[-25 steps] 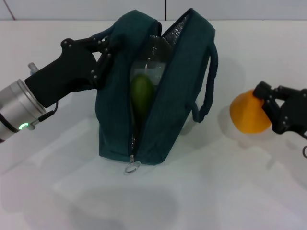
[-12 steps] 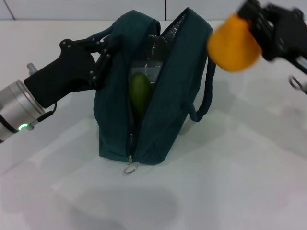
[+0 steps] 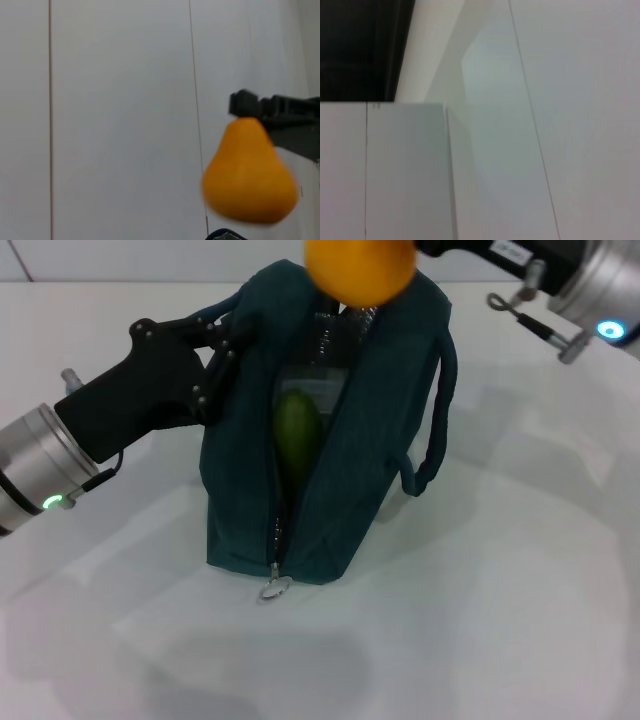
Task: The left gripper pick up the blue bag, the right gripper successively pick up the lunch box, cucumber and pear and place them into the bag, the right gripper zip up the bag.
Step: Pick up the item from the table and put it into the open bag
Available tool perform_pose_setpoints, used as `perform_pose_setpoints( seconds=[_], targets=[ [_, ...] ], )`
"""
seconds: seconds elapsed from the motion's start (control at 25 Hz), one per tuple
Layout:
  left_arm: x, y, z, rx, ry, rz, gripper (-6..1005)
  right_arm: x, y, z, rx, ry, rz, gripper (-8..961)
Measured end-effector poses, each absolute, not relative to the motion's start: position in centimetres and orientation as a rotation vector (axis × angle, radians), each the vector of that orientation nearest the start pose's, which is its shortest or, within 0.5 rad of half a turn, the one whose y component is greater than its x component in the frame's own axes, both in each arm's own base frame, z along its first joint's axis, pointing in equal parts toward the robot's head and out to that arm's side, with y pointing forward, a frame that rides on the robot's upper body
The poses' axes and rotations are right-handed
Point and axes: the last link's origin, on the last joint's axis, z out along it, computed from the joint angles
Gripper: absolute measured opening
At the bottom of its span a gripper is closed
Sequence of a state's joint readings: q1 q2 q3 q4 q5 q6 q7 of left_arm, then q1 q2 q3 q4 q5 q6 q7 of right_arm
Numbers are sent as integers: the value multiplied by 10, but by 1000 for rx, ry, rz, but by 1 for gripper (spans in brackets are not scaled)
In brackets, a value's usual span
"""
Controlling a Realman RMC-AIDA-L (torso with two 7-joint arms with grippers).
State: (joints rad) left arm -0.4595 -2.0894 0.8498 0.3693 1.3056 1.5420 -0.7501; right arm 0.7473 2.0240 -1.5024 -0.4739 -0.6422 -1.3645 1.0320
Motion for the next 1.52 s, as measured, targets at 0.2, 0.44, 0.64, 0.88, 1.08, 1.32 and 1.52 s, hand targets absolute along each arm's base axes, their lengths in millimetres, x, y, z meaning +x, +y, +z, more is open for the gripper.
perform_pose_setpoints(
  seconds=[0.2, 0.44, 0.64, 0.88, 1.08, 1.32, 1.52],
  targets=[
    [-253, 322, -5, -2238, -206, -1114, 44, 107, 395, -18, -2419, 218, 1407, 64],
    [-253, 321, -6, -2236, -212, -1115, 44, 120, 396, -28, -2448, 266, 1297, 70],
    [-253, 321, -6, -2235, -215, -1114, 44, 131, 394, -37, -2494, 275, 1199, 75],
    [-254, 322, -5, -2229, -216, -1111, 44, 130, 379, -36, -2540, 217, 1254, 81],
    [-254, 322, -5, -2228, -213, -1111, 43, 129, 374, -31, -2571, 233, 1268, 86],
    [-254, 323, -4, -2223, -213, -1111, 43, 127, 371, -30, -2610, 205, 1247, 93],
    [-254, 323, -3, -2222, -213, -1111, 43, 128, 367, -22, -2565, 144, 1264, 98]
  ],
)
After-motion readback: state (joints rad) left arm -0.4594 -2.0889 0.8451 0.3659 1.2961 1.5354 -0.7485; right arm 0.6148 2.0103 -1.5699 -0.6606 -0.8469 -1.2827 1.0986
